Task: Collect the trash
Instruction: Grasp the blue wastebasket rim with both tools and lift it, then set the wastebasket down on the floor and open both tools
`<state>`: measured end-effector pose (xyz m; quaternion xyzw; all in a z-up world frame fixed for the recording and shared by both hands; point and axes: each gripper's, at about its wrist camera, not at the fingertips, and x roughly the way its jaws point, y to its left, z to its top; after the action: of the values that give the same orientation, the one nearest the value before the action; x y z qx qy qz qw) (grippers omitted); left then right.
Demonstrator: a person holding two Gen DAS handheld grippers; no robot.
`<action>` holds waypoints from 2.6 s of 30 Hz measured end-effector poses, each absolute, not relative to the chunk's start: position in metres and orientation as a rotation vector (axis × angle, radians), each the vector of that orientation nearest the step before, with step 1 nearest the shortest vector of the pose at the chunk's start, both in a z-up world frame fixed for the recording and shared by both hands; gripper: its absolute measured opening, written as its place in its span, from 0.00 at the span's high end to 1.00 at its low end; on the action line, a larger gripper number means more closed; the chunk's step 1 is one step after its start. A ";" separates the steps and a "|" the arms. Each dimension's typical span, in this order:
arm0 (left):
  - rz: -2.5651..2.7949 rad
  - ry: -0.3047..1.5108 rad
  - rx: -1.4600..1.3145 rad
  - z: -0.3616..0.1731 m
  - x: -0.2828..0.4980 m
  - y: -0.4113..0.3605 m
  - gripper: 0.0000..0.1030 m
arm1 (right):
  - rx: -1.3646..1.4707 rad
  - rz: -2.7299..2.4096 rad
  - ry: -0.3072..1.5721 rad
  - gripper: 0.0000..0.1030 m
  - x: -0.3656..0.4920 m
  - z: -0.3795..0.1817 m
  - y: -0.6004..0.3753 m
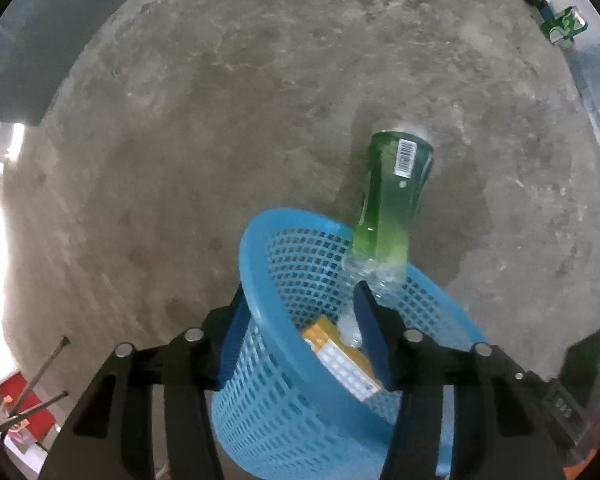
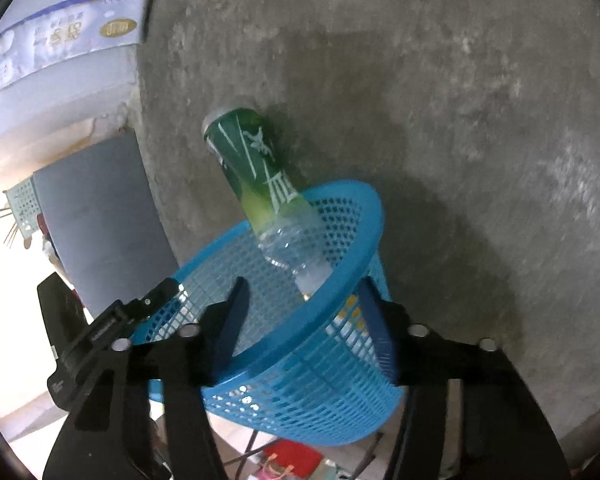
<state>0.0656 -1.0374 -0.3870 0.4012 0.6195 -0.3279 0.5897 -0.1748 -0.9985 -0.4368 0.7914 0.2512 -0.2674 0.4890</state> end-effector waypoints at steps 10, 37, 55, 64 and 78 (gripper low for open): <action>-0.849 1.408 0.863 -0.368 0.067 -1.032 0.71 | 1.874 -0.701 0.514 0.66 -0.196 -0.423 -0.997; -1.226 1.391 1.115 -0.326 0.013 -0.832 0.75 | 1.438 -0.729 0.308 0.83 -0.249 -0.327 -0.775; -1.195 1.403 1.488 -0.328 -0.010 -0.760 0.27 | 1.316 -0.840 0.544 0.69 -0.253 -0.346 -0.676; -1.158 1.187 1.247 -0.139 -0.014 -0.730 0.27 | 1.270 -0.947 0.508 0.52 -0.311 -0.265 -0.628; -1.379 1.011 0.497 0.094 -0.026 -0.374 0.17 | 0.785 -0.896 0.399 0.16 -0.300 -0.025 -0.451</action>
<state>-0.0258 -0.3738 0.0941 0.2169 0.4414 -0.6019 0.6291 -0.2998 -0.4513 -0.0254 0.3674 0.1865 -0.4191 0.8090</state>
